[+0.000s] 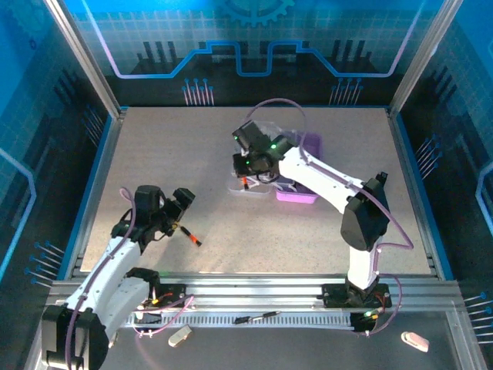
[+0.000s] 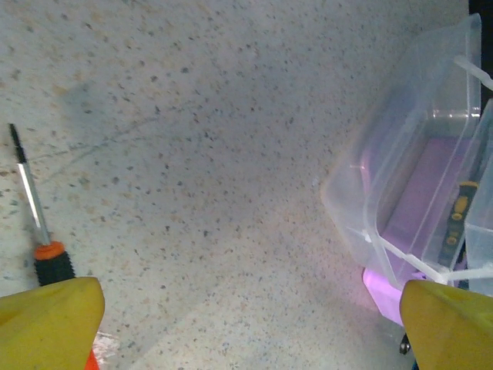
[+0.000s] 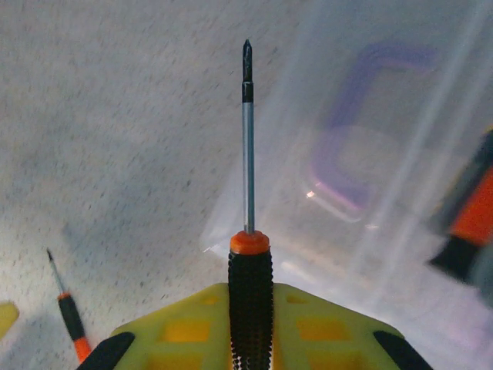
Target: Pack the tool kit
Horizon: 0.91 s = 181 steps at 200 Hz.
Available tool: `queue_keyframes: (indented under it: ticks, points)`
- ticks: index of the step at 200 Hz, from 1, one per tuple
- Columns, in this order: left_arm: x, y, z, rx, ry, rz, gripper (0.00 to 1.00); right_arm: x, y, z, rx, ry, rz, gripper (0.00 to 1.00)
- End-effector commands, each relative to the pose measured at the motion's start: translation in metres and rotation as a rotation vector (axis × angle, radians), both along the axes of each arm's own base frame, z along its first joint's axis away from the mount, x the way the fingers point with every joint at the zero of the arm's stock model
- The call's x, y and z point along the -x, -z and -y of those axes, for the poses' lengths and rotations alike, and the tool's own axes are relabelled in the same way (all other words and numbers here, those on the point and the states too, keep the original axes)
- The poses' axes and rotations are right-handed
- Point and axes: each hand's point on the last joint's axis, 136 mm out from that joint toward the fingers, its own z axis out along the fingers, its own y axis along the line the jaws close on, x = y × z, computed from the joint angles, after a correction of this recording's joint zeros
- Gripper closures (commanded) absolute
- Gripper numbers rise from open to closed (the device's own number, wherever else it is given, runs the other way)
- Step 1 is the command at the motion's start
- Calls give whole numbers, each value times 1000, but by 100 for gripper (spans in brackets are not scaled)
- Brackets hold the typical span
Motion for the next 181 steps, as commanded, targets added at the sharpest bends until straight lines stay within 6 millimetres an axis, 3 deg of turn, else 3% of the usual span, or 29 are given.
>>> queue_keyframes:
  ticks: [1,34,88,158,181]
  points:
    - [-9,-24,12,8,57,61,1,-23,-32,17,-70,47,63,84]
    - [-9,-23,16,3,72,46,1,-55,-28,39,-153,172,45,84]
    - [-4,-25,12,-11,53,50,1,-90,-8,41,-209,277,33,84]
    - [2,-20,12,-20,64,37,1,-95,21,44,-163,321,12,83]
    - [1,-21,11,-22,58,44,1,-94,22,44,-164,324,6,76]
